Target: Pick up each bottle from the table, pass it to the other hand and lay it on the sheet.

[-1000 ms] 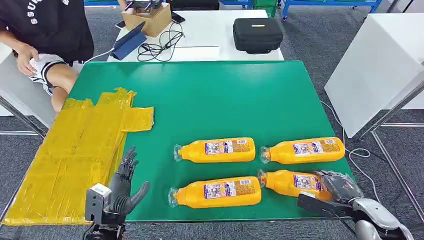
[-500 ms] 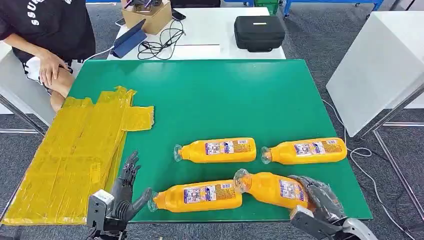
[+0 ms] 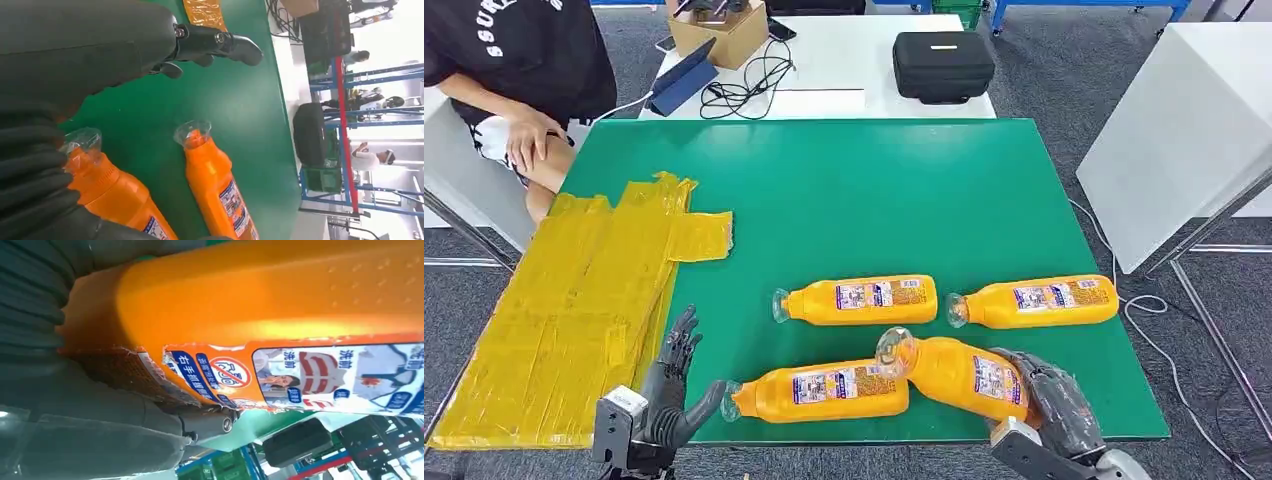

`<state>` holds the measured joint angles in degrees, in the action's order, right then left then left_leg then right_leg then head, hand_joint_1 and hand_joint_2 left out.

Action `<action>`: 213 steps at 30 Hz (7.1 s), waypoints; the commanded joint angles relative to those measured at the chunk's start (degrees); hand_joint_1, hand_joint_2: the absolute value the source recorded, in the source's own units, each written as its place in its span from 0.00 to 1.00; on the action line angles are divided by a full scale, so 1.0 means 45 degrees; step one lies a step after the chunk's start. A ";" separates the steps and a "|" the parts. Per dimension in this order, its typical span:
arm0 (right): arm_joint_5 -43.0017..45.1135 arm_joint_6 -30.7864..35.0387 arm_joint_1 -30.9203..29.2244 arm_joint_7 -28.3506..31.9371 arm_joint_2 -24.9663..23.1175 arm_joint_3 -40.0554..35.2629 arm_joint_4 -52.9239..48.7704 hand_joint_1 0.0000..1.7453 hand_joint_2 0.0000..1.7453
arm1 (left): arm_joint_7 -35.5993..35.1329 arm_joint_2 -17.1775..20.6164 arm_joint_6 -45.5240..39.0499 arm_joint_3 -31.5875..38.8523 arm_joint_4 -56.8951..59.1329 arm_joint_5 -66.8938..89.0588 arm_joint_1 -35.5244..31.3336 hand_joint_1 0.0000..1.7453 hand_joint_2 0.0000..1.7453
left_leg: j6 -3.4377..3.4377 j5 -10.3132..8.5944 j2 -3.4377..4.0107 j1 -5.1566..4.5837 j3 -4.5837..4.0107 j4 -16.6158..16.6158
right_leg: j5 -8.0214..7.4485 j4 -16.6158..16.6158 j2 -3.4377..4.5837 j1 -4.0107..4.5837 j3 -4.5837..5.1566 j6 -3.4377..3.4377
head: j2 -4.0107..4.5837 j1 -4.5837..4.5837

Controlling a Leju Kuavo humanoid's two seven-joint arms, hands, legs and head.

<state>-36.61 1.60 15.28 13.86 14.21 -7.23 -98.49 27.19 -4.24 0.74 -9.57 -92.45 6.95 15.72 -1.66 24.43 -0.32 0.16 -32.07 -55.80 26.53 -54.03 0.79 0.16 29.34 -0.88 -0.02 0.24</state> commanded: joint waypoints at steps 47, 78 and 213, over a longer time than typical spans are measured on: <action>0.1570 0.4561 -0.2899 0.2443 -0.3426 -0.7787 0.3935 1.00 1.00 | -0.0950 0.1328 0.0435 -0.5907 -0.1878 -0.0585 -0.2784 0.00 1.00 | 0.0023 -0.0001 0.0008 0.0015 0.0035 0.0028 | -0.0001 0.0029 -0.0010 0.0021 -0.0037 -0.0001 | 0.0000 0.0000; 0.2443 0.4422 -0.3202 0.2498 -0.3188 -0.8391 0.4802 1.00 1.00 | -0.0833 0.0326 -0.1624 -0.4663 -0.2243 0.0575 -0.2390 1.00 1.00 | 0.0016 -0.0002 -0.0029 0.0013 -0.0003 0.0002 | 0.0013 0.0003 -0.0047 0.0025 -0.0007 -0.0009 | 0.0000 -0.0004; 0.0730 0.6413 -0.1936 0.2323 -0.3336 -0.5332 -0.0489 0.00 1.00 | 0.0070 0.0245 -0.3311 -0.1891 -0.2279 0.0843 -0.3328 1.00 1.00 | 0.0023 -0.0016 -0.0008 0.0007 -0.0041 0.0011 | 0.0004 0.0003 -0.0022 0.0020 0.0041 -0.0006 | 0.0000 -0.0005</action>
<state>-33.68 30.21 6.02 24.15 -3.67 -33.07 -98.66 27.32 -3.91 -13.97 -20.39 -105.28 10.34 0.97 -1.58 24.35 -0.31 0.19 -32.36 -55.80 26.53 -54.08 0.80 0.25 29.66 -0.87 -0.02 0.22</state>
